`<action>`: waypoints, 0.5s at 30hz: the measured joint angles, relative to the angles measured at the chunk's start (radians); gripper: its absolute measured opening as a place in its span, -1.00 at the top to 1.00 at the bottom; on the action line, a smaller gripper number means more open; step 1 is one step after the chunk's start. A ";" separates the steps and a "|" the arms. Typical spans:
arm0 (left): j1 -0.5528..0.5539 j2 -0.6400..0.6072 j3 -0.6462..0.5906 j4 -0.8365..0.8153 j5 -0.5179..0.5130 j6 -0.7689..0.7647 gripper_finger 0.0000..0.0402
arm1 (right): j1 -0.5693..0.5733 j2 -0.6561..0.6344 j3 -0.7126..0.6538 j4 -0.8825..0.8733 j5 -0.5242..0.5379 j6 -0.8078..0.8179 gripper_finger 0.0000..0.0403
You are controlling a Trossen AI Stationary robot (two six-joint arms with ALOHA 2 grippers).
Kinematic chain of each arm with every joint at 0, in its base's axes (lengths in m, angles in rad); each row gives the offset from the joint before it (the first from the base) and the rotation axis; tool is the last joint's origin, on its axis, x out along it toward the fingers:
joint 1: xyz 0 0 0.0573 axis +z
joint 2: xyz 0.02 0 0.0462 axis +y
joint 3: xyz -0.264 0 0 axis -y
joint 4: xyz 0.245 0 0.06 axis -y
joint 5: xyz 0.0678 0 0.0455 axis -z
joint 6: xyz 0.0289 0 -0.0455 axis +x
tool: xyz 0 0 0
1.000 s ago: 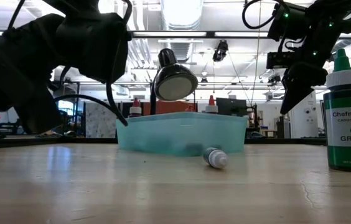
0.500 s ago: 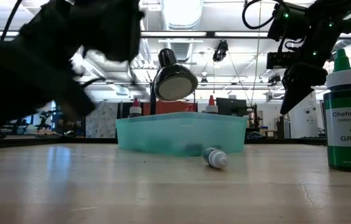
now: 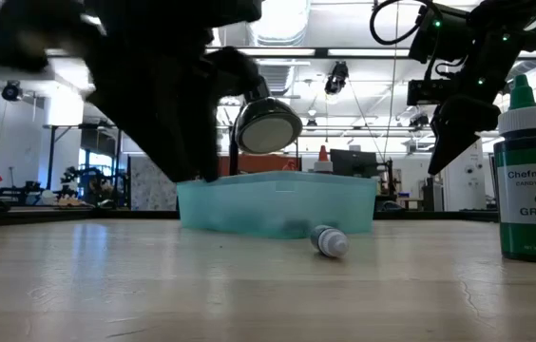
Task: Pick & Place food coloring
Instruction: Put the small pink food coloring bottle into the green bin
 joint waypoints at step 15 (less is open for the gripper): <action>0.150 0.051 0.008 0.270 0.075 0.466 0.53 | 0.000 0.000 -0.001 -0.020 -0.005 0.032 0.81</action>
